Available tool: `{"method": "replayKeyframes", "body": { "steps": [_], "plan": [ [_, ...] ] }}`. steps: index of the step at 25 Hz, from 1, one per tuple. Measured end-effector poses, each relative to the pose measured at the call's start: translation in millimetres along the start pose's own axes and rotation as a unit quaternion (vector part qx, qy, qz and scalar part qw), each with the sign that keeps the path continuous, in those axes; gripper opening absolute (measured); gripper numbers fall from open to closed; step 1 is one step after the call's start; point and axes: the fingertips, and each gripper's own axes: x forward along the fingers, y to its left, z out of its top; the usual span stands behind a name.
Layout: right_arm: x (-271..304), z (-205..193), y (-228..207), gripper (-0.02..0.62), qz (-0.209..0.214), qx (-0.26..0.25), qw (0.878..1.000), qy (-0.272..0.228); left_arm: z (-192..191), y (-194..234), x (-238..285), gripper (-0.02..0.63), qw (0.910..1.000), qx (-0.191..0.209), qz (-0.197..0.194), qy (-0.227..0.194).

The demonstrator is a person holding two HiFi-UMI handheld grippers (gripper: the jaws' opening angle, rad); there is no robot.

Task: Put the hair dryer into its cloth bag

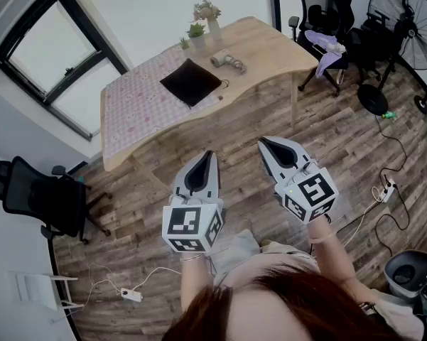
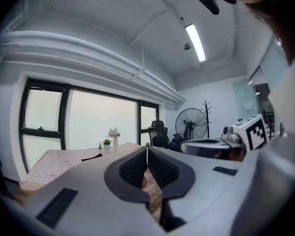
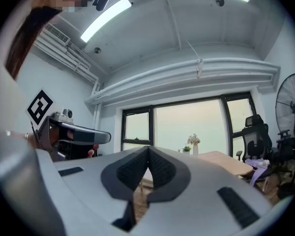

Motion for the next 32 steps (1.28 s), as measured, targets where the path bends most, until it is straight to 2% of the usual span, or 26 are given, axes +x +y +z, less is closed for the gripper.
{"method": "replayKeyframes", "body": {
  "steps": [11, 15, 19, 24, 32],
  "plan": [
    [39, -5, -11, 0.000, 0.006, 0.025, 1.000, -0.012, -2, 33, 27, 0.013, 0.9996, -0.023, -0.018, -0.003],
    [59, -5, -20, 0.000, 0.007, 0.049, 0.999, 0.009, -2, 52, 46, 0.012, 0.9994, -0.028, -0.022, -0.001],
    [85, -6, -34, 0.000, -0.010, 0.083, 0.996, 0.003, -5, 70, 65, 0.012, 0.9991, -0.025, -0.033, 0.007],
    [120, -10, -45, 0.000, -0.031, 0.059, 0.998, 0.014, -6, 96, 89, 0.013, 0.9990, -0.018, -0.041, 0.008],
    [170, -10, -55, 0.000, -0.055, 0.055, 0.997, 0.012, -10, 137, 119, 0.014, 0.9977, -0.019, -0.063, 0.019]
  ]
}}
